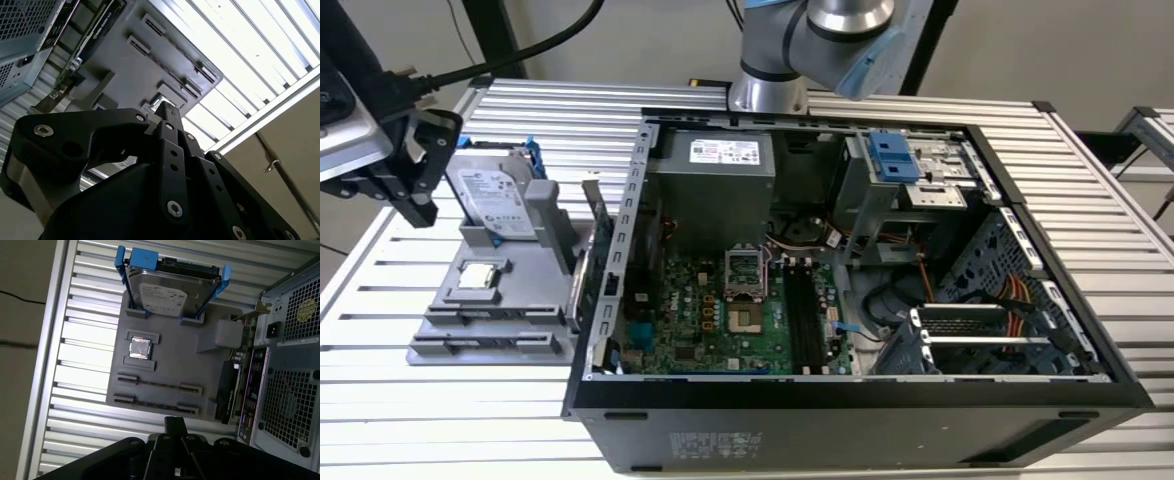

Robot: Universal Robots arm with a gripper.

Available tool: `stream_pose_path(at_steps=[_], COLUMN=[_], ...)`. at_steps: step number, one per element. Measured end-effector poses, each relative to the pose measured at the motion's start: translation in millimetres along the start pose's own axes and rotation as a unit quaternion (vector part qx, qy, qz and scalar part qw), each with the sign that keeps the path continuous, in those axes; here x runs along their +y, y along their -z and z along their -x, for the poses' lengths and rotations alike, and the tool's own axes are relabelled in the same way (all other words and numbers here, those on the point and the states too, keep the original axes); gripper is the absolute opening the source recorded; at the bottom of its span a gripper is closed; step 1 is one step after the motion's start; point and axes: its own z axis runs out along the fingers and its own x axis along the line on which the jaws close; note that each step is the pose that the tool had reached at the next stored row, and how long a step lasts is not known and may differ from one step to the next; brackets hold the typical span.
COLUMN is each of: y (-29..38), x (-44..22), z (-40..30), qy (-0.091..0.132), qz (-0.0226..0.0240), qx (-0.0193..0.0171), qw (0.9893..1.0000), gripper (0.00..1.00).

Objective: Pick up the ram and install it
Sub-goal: 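Pick up the ram and move it above insertion slot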

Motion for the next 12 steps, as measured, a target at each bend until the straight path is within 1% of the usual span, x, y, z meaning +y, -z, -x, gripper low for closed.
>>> stream_pose_path(at_steps=[12], y=[0.0], x=[0.0], z=[0.0], qy=[0.028], qz=[0.0012], qx=[0.0018], qw=[0.9996], gripper=[0.00])
